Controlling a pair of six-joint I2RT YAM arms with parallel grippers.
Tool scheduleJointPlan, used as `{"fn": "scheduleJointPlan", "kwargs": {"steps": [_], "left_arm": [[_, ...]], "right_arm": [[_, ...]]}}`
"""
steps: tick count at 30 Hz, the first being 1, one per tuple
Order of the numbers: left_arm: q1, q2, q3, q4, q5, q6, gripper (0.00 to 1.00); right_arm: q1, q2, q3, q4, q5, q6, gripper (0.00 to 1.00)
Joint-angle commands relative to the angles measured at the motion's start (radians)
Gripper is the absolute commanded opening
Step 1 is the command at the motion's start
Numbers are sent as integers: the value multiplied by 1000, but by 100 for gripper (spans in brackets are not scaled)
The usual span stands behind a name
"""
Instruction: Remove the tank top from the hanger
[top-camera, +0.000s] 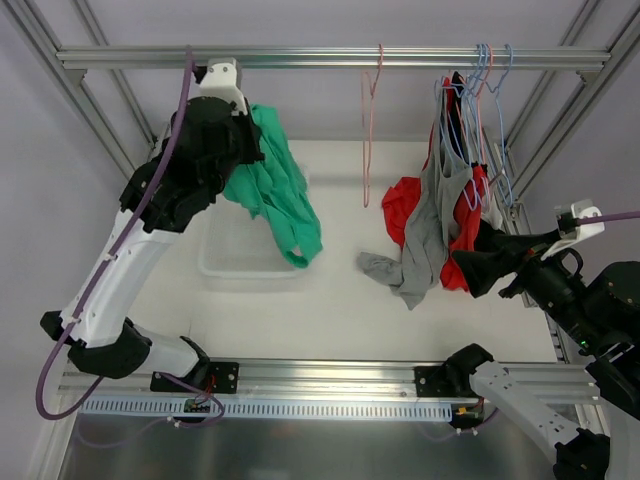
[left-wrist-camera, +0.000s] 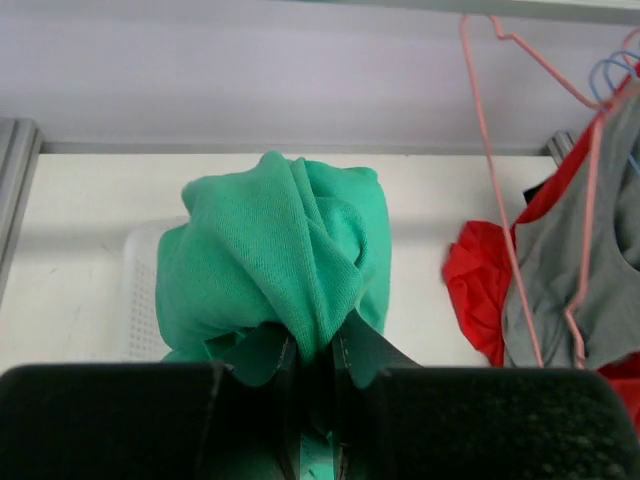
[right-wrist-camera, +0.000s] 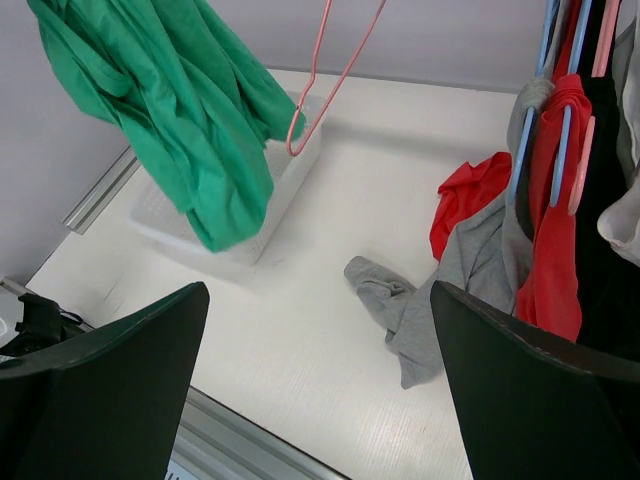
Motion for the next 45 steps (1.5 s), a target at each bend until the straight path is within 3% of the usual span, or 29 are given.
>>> {"fn": "scheduleJointPlan", "kwargs": {"steps": [1,5,8,16,20,23,26,29,32,33,34,39,42,44,45], "left_arm": [[108,65,53,6,154,26,0],[223,139,30,11,280,65,0],[243,182,-20,10,291,105,0],[292,237,-195,22,390,20,0],[291,234,-226,39,550,5,0],[294,230,-246,40,526,-9,0],[310,236,-278,39,366,-49,0],[352,256,-313,31,340,-67,0],[381,277,-319,23,355,-81,35],[381,282,-313,20,360,-70,76],[381,277,-303,14,383,-66,98],[377,167,-253,-49,510,-58,99],[358,18,-308,-53,584,-58,99],[317,-94,-377,-53,604,-46,99],[298,-166,-405,-53,604,-34,99]], "right_arm": [[2,-1,29,41,-11,-8,99],[2,4,22,41,-11,-11,100],[1,-1,6,52,-49,-11,99],[2,74,-51,98,-61,-11,99],[2,146,-47,106,-86,-15,100],[2,163,-60,124,-110,-6,100],[2,166,-74,150,-120,-2,99],[2,183,-41,135,-88,-17,100],[-1,255,85,54,43,-80,100],[-7,324,128,20,114,-98,100],[-19,367,232,-11,144,-112,99],[-205,642,528,-198,49,-144,85],[-213,752,627,-210,107,-178,84],[-231,810,692,-210,144,-196,80],[-243,829,714,-209,149,-210,73]]}}
